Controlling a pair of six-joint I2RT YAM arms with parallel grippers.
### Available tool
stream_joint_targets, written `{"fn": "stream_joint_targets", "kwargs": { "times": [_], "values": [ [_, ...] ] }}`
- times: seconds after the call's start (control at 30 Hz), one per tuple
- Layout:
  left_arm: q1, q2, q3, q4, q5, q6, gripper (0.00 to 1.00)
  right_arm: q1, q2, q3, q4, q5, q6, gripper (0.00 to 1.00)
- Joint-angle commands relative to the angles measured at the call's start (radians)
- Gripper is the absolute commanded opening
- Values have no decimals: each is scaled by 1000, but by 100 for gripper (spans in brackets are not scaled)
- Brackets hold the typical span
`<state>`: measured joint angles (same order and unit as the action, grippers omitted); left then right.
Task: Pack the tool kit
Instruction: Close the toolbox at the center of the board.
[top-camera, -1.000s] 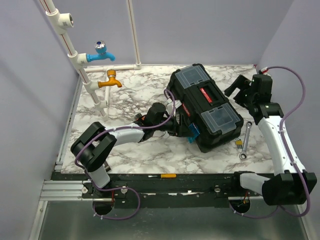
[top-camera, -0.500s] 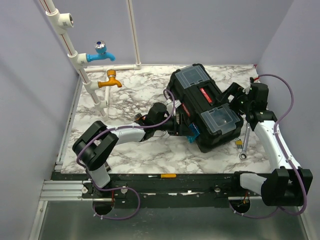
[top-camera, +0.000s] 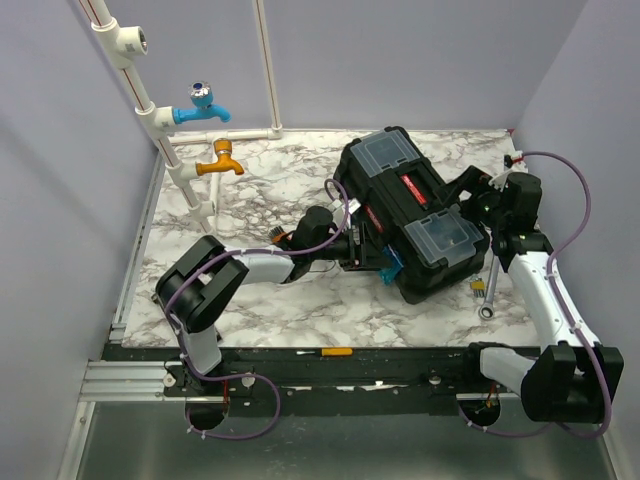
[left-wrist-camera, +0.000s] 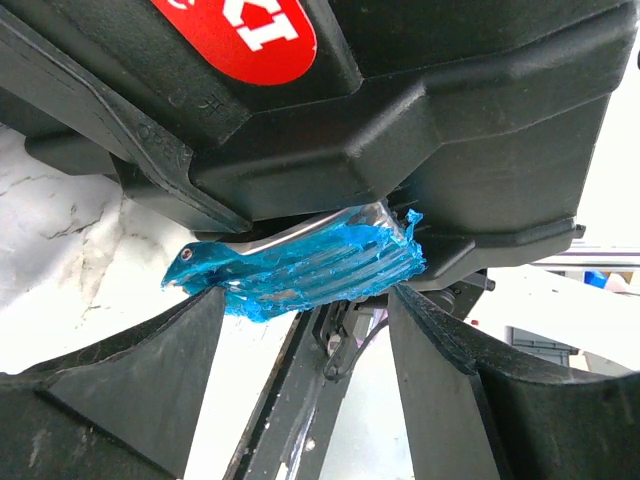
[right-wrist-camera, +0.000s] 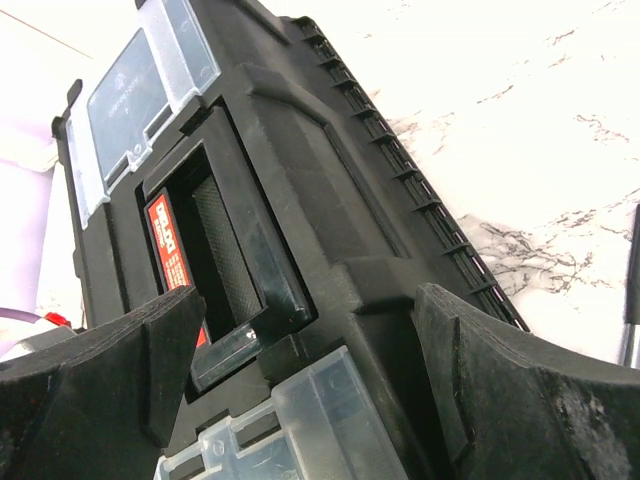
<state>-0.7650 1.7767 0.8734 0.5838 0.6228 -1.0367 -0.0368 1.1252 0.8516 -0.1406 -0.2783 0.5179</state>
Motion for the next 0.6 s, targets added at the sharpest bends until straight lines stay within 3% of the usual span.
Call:
{"fn": "stream_joint_targets", "kwargs": {
  "times": [0.0, 0.57],
  "values": [
    [-38, 88, 22, 166, -142, -18, 71, 45, 5, -87, -172, -238, 104, 94],
    [-68, 102, 23, 202, -271, -60, 71, 69, -113, -224, -223, -283, 145, 93]
  ]
}}
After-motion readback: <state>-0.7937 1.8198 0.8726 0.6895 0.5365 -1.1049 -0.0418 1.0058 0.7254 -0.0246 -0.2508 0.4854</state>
